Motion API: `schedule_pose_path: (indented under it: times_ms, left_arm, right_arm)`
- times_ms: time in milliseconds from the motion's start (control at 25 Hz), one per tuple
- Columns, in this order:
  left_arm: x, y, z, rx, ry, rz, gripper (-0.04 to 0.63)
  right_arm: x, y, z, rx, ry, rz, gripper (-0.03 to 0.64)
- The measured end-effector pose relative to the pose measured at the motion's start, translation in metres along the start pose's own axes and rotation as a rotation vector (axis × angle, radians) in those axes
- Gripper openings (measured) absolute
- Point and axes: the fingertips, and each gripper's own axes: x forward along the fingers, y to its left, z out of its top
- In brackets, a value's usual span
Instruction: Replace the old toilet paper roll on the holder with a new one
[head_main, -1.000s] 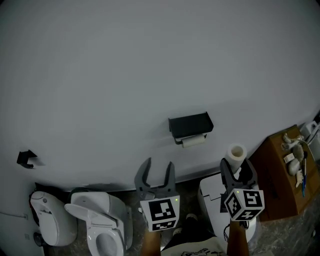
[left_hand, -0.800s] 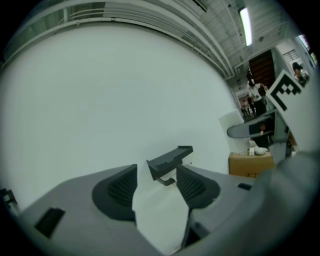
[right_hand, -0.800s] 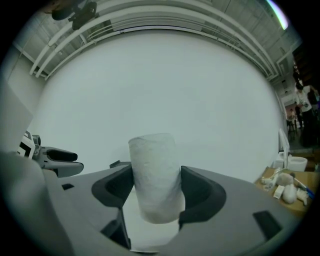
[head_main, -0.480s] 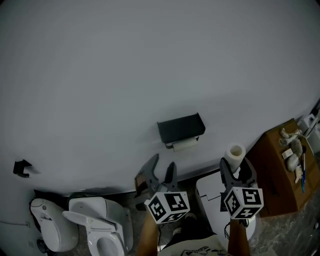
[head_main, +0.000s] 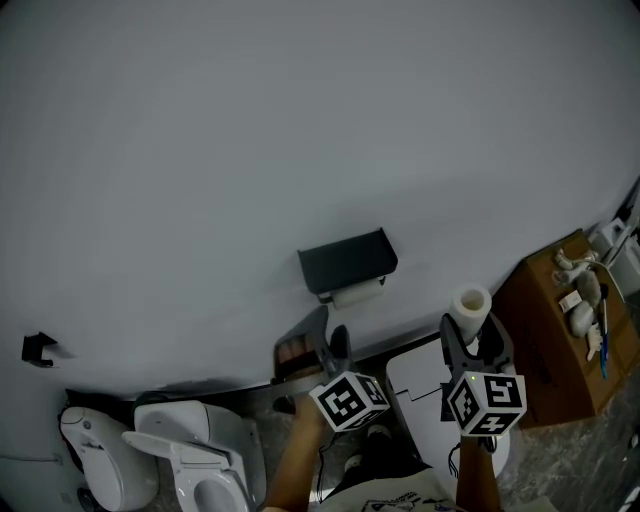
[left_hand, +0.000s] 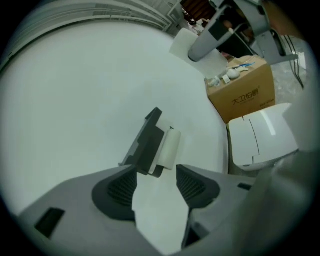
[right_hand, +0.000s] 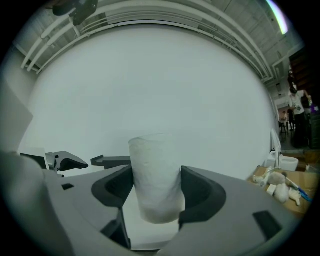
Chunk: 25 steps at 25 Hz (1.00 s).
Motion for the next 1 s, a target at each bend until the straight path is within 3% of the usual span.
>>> schedule_pose_path:
  times_ms: [280, 520, 720, 840, 1000]
  left_arm:
    - [0.029, -0.013, 0.018, 0.092, -0.002, 0.014, 0.229]
    - [0.056, -0.033, 0.032, 0.182, 0.004, -0.019, 0.229]
    - [0.072, -0.045, 0.039, 0.205, 0.028, -0.082, 0.229]
    - [0.084, -0.045, 0.042, 0.227, 0.018, -0.039, 0.229]
    - [0.086, -0.046, 0.045, 0.242, 0.037, -0.048, 0.225]
  right_arm:
    - [0.004, -0.016, -0.007, 0.006, 0.015, -0.023, 0.305]
    - [0.009, -0.034, -0.012, 0.014, 0.025, -0.047, 0.305]
    - [0.017, -0.046, -0.015, 0.022, 0.036, -0.058, 0.305]
    - [0.021, -0.050, -0.016, 0.026, 0.041, -0.059, 0.305]
    - [0.028, -0.056, -0.018, 0.031, 0.048, -0.063, 0.305]
